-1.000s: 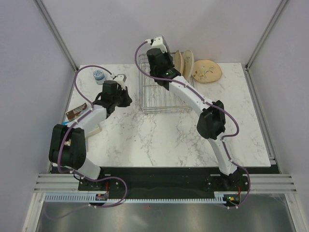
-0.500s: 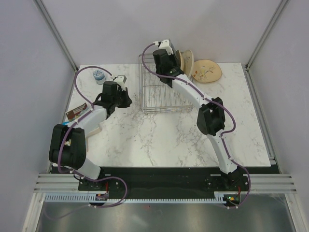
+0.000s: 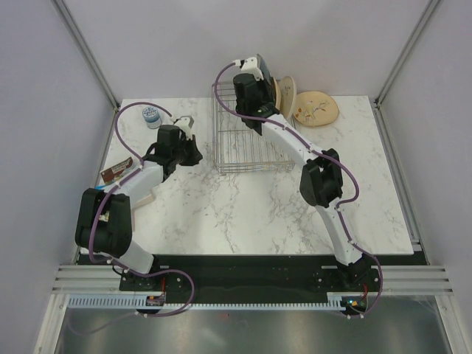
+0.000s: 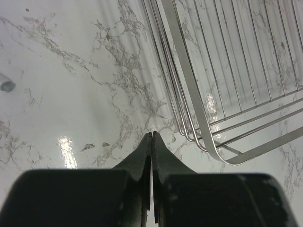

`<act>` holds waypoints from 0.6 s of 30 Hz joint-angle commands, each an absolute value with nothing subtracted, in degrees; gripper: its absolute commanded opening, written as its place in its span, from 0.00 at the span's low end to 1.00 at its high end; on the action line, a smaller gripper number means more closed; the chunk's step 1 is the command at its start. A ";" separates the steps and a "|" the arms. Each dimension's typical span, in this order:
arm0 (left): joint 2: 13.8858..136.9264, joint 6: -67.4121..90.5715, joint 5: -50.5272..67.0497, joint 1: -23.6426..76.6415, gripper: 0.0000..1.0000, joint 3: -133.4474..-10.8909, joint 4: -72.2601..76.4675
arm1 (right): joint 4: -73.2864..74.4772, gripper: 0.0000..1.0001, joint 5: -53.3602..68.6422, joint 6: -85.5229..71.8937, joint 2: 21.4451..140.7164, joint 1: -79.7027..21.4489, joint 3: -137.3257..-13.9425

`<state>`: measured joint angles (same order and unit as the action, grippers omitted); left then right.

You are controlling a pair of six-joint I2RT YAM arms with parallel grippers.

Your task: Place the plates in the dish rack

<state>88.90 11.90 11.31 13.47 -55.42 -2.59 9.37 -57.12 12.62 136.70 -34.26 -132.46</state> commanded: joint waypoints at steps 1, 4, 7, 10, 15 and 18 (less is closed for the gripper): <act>89.56 12.92 13.10 13.45 0.02 -55.37 -0.35 | -2.11 0.00 -61.08 15.12 131.84 -35.07 -135.36; 89.56 12.75 13.10 13.45 0.02 -55.20 -0.35 | -0.71 0.00 -61.00 13.98 131.57 -35.42 -134.39; 89.21 12.66 13.01 13.45 0.02 -54.85 1.13 | 1.39 0.00 -60.82 12.75 131.66 -35.60 -133.77; 89.03 12.39 12.83 13.45 0.02 -54.49 1.14 | 2.02 0.00 -60.73 12.22 131.92 -36.12 -133.77; 89.03 12.13 12.66 13.36 0.02 -53.96 1.23 | 2.98 0.00 -60.03 11.52 132.80 -36.82 -134.21; 89.21 12.13 12.66 13.27 0.02 -53.96 1.32 | 4.13 0.00 -59.77 10.63 132.98 -37.18 -133.77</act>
<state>89.36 11.92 12.23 13.47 -54.35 -1.23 8.82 -57.89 12.69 136.70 -36.42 -131.98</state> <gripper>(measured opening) 0.026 0.155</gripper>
